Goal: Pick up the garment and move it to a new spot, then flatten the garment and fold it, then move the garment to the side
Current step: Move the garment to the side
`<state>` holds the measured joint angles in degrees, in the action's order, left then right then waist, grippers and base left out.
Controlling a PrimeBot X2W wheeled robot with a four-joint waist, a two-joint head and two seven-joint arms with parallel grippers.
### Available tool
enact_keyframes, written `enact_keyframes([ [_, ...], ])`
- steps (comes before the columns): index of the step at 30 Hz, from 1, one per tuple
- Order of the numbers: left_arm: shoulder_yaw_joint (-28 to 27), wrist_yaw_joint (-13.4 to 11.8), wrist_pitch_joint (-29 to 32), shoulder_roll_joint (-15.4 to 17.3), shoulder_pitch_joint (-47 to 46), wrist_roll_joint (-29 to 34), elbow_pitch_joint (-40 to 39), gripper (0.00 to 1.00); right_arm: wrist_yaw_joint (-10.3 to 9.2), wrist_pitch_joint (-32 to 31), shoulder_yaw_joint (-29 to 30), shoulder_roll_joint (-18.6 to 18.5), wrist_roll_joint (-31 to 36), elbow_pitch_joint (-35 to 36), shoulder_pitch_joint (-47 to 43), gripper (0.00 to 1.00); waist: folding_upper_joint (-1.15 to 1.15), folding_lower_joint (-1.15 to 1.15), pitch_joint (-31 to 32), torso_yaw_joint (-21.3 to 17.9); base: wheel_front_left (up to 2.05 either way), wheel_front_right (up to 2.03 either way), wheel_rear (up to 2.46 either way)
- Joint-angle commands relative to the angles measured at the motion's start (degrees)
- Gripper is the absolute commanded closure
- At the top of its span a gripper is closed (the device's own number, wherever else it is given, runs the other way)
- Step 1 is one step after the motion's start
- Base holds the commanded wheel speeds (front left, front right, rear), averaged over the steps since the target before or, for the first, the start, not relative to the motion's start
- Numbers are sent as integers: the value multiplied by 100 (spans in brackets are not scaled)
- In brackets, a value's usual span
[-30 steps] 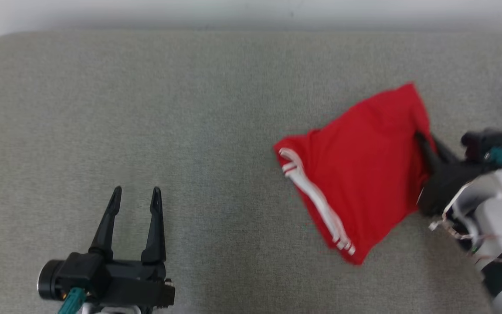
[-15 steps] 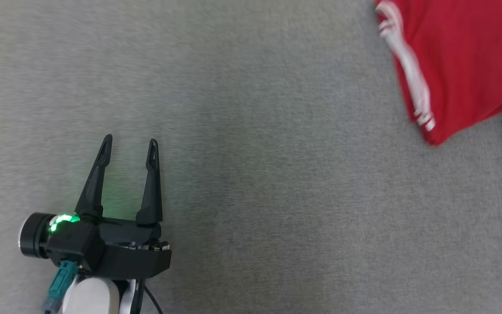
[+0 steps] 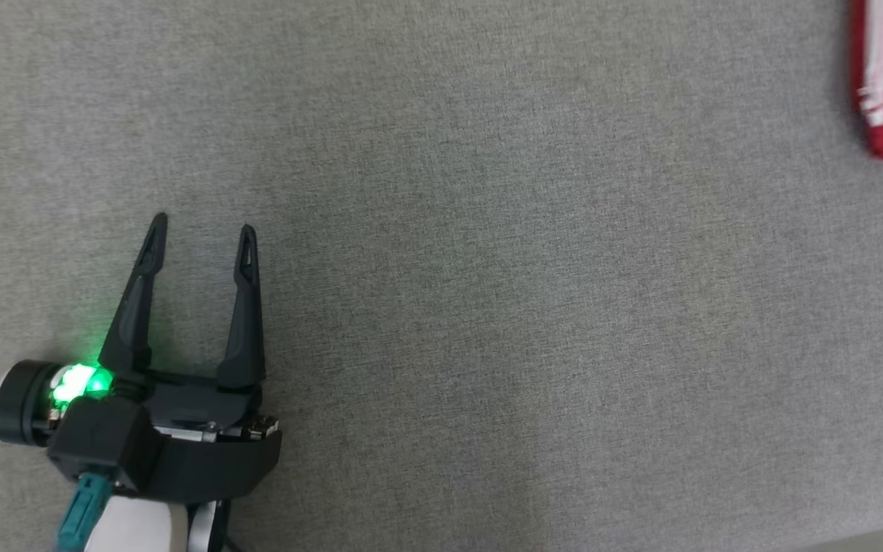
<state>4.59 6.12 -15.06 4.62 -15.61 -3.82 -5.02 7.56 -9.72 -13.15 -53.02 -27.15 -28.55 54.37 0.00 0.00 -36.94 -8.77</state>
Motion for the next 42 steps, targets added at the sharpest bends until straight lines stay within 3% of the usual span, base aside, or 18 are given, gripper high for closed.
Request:
enact_keyframes([
  [1, 20, 42, -12, 19, -64, 2, 34, 0, -19, -26, -20, -102, 7, -112, 126, 100, 0, 0, -122, -55, 0, 0, 0],
  [9, 80, 45, -8, 14, -89, 10, 19, 0, -19, -104, -346, -402, 293, -1088, 555, 100, 0, 0, -182, 114, 0, 0, 0],
  [10, 77, 45, -8, 11, -89, 5, 23, 0, -19, -56, -388, -383, 329, -1191, 608, 62, 0, 0, -181, 129, 0, 0, 0],
  [11, 77, 45, -8, 11, -89, 5, 23, 0, -19, -56, -388, -383, 329, -1191, 608, 62, 0, 0, -181, 129, 0, 0, 0],
  [12, 71, 46, -8, 12, -87, -1, 28, 0, -19, -3, -428, -360, 355, -1287, 676, 0, 0, 0, -178, 141, 0, 0, 0],
  [20, -29, 24, -10, -30, -18, -81, 139, 0, -19, 810, -554, -104, 644, -1818, 1173, 0, 0, 0, 158, 200, 0, 0, 0],
  [28, -288, -23, -15, -97, 377, -248, 360, 0, -19, 1812, -554, 579, 532, -1645, 1125, 0, 0, 0, 1098, 313, 0, 0, 0],
  [35, -618, -38, -14, -126, 926, -391, 547, 0, -19, 2345, -430, 1552, 476, -1264, 302, 0, 0, 0, 2083, 456, 0, 0, 0],
  [42, -760, -8, -14, -150, 1271, -467, 762, 0, -19, 2479, 92, 2353, 575, -637, -1192, 0, 0, 0, 2786, 748, 0, 0, 0],
])
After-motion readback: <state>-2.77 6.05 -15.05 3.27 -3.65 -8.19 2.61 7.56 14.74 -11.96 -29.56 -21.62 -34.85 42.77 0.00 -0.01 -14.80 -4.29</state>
